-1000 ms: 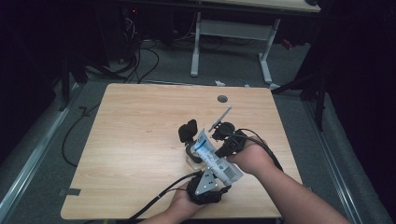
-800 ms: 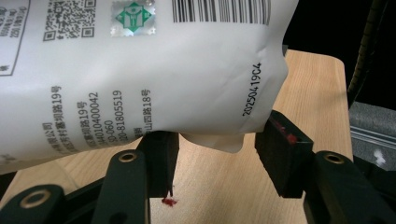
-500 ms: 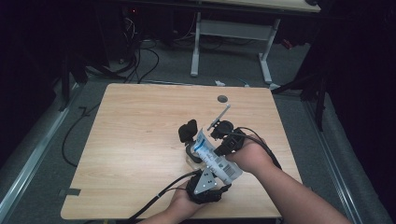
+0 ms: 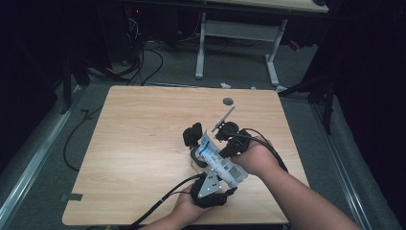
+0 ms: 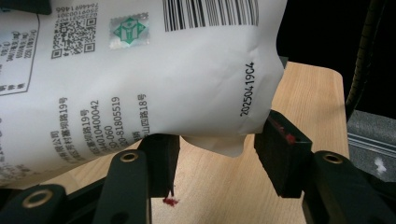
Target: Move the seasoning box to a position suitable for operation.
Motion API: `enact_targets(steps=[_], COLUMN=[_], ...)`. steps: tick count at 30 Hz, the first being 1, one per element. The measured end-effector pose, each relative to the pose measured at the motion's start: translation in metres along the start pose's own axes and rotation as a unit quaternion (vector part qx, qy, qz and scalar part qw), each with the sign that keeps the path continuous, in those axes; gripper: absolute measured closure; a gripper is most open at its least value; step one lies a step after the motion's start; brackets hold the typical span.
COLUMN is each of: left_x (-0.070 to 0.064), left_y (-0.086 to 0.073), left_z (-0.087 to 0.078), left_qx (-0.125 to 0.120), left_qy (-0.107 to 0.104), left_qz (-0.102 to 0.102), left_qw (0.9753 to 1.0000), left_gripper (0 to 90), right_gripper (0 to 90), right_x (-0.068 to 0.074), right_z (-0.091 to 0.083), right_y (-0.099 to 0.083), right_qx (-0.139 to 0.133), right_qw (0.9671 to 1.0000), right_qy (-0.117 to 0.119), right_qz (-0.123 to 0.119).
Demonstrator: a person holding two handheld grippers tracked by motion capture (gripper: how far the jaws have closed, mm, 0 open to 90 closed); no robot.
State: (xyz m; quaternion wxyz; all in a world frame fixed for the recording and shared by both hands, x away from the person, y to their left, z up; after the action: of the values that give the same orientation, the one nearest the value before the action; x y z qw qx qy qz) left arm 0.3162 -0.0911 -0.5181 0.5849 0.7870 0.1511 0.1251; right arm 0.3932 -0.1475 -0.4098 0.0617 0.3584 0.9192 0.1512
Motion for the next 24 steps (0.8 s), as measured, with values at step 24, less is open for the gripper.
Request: enact_targets(steps=[24], left_x=[0.0051], left_y=[0.0059], left_z=[-0.0003], left_qx=[-0.008], left_qy=[0.002], left_qz=[-0.002], left_qw=[1.0], left_gripper=[51.5], right_gripper=[89.7], right_x=[-0.0033], right_z=[-0.0042], right_y=[0.0052], right_qx=[-0.005], right_qw=[1.0], right_qy=[-0.006], right_qz=[-0.003])
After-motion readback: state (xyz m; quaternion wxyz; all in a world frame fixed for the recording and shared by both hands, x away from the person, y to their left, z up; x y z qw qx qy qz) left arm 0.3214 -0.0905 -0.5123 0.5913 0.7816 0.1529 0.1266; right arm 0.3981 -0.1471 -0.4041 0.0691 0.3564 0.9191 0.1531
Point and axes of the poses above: each handheld gripper's, and its own axes: z roughly forward along the jaws, y roughly out of its top, x roughly to its left, the point moved 6 cm from there along z, roughly forward along the jaws, and after that the axes turned 4 degrees about -x, right-handed, at the moved point
